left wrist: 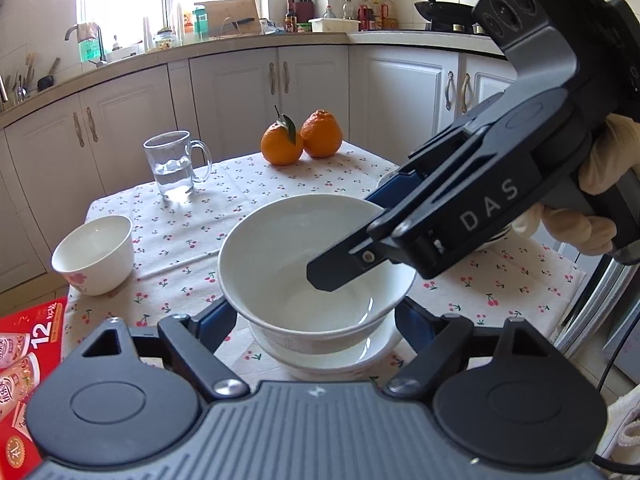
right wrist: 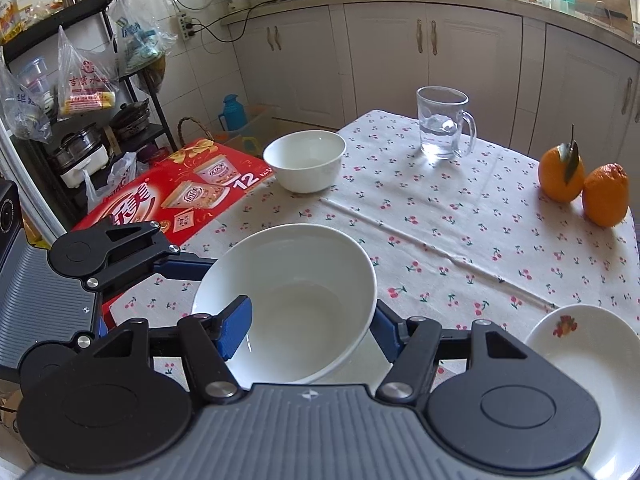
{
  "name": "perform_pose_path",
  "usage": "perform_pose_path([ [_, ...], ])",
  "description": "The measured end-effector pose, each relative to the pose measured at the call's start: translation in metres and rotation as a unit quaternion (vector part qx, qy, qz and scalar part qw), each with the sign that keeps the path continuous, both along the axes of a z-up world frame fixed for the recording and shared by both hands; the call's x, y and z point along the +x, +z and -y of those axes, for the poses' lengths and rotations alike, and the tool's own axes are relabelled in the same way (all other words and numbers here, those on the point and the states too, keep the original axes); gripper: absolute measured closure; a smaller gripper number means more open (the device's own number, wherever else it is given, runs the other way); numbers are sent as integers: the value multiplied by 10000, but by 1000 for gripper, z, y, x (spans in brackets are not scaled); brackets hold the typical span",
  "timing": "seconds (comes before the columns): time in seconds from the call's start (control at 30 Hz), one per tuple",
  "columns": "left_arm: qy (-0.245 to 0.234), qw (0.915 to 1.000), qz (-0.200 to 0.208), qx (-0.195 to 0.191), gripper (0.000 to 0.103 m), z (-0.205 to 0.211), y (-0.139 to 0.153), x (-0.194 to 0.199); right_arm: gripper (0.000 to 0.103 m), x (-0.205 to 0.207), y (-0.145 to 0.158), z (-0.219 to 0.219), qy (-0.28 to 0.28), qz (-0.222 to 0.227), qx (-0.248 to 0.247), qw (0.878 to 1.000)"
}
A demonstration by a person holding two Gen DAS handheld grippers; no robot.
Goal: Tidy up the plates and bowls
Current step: 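Lower the bowl into the white bowl, open the right gripper and withdraw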
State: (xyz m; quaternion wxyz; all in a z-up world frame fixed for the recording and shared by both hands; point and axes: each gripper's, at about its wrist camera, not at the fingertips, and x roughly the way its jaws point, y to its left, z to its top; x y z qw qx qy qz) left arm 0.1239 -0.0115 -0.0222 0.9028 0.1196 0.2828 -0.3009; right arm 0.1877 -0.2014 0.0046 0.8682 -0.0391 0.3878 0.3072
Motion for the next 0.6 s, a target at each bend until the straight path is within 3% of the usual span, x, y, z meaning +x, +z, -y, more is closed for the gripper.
perform_pose_path([
  [0.6, -55, 9995, -301, 55, 17, 4, -13, 8, 33, 5, -20, 5, -82, -219, -21, 9997],
])
